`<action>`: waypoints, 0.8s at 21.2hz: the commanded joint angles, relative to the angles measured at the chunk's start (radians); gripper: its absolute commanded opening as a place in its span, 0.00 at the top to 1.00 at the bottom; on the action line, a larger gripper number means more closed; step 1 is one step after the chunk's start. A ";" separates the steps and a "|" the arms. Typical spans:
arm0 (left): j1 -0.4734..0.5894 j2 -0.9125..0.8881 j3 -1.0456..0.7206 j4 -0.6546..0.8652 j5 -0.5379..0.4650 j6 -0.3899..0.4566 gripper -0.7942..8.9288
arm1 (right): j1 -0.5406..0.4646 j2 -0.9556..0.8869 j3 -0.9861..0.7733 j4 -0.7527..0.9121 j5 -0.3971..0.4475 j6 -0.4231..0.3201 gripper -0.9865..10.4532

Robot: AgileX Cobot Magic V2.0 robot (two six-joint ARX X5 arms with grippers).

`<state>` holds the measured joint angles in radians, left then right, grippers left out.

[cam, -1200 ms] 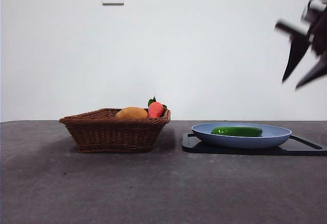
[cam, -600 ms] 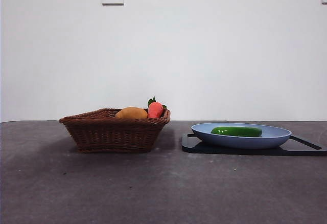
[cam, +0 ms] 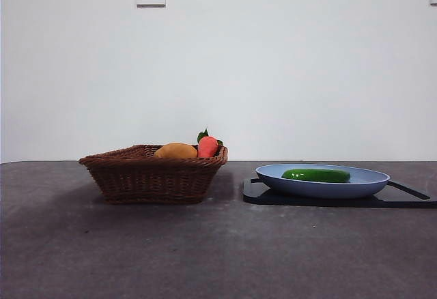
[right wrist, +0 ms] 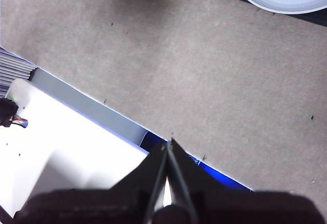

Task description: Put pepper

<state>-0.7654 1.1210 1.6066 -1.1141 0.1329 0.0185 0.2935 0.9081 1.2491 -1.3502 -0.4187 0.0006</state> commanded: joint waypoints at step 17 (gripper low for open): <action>0.235 -0.138 0.007 0.310 -0.046 0.143 0.91 | 0.002 0.006 0.017 0.004 0.003 0.002 0.90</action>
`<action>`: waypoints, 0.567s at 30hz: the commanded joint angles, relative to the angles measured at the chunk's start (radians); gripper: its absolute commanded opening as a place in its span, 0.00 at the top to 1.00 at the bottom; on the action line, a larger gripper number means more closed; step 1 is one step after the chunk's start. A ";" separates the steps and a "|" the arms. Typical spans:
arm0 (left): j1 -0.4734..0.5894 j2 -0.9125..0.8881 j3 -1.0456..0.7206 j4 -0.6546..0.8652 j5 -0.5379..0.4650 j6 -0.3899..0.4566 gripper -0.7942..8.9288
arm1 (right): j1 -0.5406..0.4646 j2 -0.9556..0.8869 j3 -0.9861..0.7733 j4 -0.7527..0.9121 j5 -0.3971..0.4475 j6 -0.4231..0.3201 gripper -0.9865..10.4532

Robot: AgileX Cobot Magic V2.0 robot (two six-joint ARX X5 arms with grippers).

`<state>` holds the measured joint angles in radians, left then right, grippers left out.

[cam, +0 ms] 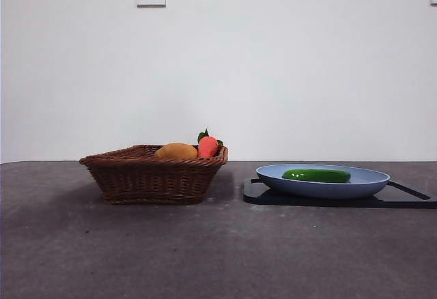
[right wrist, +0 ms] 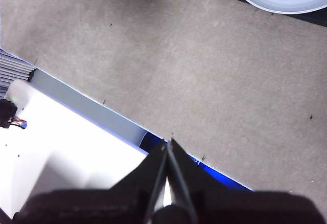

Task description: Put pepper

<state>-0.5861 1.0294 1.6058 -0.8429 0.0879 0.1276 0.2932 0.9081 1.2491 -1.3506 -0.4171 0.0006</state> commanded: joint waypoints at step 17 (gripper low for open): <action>0.564 -0.643 -0.842 0.735 -0.107 0.001 0.91 | 0.003 0.006 0.017 0.005 0.001 0.002 0.90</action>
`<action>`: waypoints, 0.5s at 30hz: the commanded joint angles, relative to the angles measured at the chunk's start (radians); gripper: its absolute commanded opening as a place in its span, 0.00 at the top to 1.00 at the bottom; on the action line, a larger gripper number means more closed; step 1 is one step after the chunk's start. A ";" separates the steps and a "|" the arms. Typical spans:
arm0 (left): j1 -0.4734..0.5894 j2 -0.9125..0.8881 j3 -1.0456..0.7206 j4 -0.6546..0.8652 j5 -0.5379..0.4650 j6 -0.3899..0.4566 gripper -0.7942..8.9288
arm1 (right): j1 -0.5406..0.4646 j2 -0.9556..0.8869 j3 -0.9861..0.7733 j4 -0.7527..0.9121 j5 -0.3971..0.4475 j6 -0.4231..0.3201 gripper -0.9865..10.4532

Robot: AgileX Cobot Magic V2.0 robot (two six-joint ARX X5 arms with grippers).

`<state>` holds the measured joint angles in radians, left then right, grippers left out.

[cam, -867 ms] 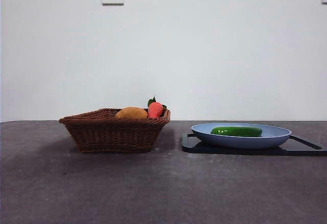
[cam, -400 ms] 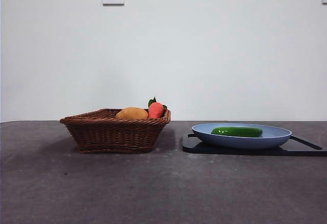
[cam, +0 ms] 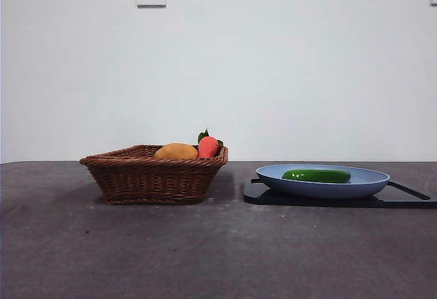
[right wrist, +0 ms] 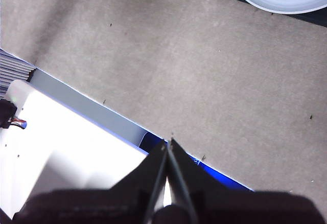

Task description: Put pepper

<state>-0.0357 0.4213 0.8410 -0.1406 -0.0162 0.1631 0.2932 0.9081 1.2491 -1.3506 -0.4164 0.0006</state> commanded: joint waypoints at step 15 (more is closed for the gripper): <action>0.045 -0.317 -0.629 0.136 -0.009 -0.175 0.91 | 0.003 0.006 0.017 0.005 0.000 0.002 0.90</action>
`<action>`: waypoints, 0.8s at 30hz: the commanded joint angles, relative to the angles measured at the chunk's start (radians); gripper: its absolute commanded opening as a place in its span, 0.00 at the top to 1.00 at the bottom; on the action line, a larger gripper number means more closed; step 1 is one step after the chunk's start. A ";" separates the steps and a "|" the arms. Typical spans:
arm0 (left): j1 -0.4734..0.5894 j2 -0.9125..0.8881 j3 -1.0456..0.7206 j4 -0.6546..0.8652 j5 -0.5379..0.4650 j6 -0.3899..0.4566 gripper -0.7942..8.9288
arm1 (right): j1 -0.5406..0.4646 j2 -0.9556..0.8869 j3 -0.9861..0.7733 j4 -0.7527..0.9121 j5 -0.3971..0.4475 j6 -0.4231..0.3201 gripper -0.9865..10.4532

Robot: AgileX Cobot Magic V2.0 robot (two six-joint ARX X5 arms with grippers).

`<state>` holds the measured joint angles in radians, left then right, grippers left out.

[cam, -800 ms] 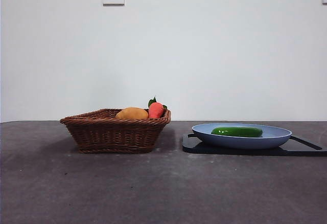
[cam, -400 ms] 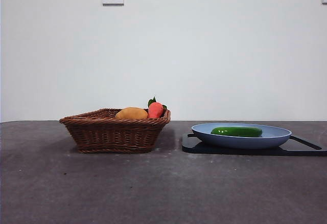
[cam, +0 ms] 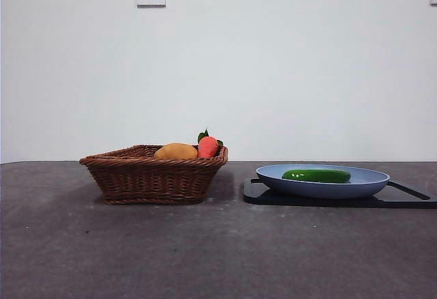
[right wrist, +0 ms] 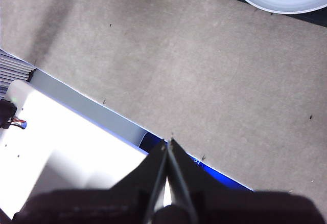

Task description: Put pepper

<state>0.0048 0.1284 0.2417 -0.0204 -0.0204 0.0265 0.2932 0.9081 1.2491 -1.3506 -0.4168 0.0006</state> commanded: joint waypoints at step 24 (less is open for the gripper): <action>0.004 -0.115 -0.234 -0.076 -0.005 -0.080 0.91 | 0.003 0.006 0.017 0.005 0.001 0.002 0.90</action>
<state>0.0059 0.0193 0.0177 -0.0994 -0.0235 -0.0460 0.2932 0.9081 1.2491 -1.3502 -0.4168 0.0006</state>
